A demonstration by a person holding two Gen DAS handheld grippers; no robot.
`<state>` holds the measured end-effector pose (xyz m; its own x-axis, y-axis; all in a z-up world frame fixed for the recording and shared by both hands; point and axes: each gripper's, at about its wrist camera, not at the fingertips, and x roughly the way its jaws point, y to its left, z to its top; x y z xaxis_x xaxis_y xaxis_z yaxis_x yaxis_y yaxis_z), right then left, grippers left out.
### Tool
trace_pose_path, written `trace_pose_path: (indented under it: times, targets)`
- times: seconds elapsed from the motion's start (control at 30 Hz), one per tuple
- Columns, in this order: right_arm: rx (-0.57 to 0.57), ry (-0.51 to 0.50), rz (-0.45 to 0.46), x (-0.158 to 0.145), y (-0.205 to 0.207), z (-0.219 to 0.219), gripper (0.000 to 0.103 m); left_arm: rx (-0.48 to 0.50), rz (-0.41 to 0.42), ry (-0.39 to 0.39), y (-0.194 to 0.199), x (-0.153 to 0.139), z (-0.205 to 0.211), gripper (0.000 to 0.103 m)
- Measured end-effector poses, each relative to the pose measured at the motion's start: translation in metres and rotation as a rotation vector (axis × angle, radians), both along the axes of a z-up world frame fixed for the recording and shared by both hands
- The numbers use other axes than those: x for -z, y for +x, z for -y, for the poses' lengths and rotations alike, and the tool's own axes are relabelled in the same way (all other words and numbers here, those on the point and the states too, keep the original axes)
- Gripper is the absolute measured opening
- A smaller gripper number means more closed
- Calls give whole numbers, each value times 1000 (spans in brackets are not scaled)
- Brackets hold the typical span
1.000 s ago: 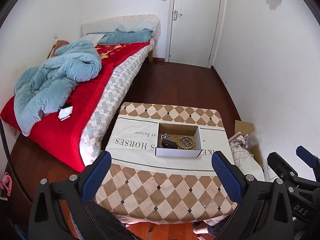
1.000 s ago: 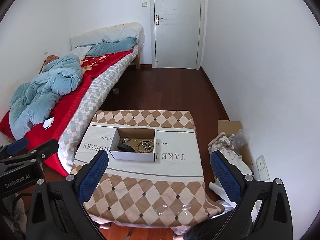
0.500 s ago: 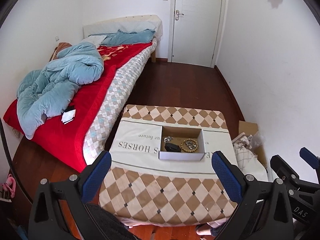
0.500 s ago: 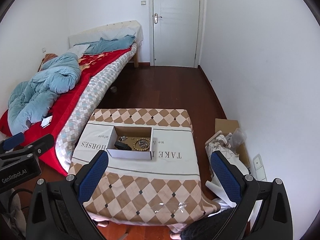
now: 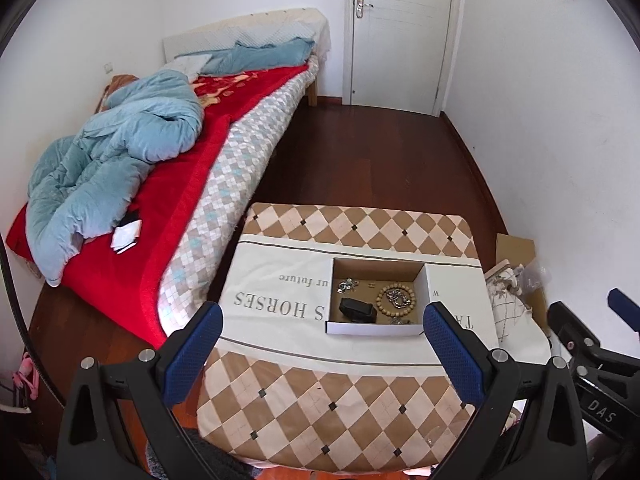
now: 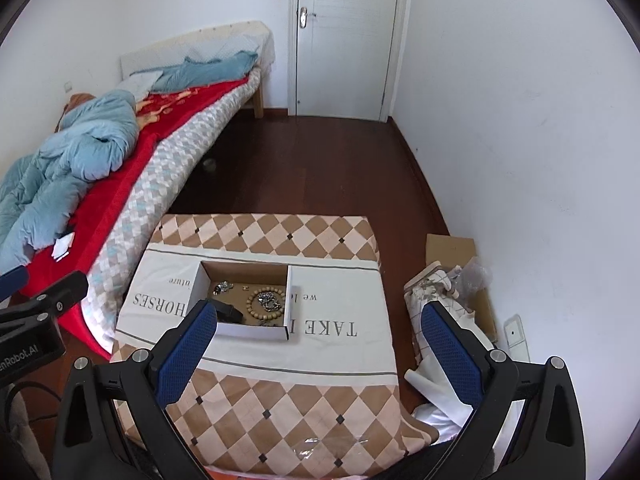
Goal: Organize jewelry
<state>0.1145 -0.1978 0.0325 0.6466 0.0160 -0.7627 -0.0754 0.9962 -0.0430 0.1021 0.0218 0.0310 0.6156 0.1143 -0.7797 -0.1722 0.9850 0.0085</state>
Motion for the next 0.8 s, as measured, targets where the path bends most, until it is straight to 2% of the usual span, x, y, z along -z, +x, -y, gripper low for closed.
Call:
trace_pose_path:
  times: [0.23, 0.47, 0.8]
  targets:
    - [0, -19, -40, 19, 22, -5, 103, 5, -39, 3, 18, 15, 0, 102]
    - [-2, -19, -72, 32, 27, -6, 103, 20, -70, 6, 21, 27, 2, 102]
    - [-2, -19, -86, 37, 27, -4, 103, 23, -75, 6, 21, 30, 4, 102]
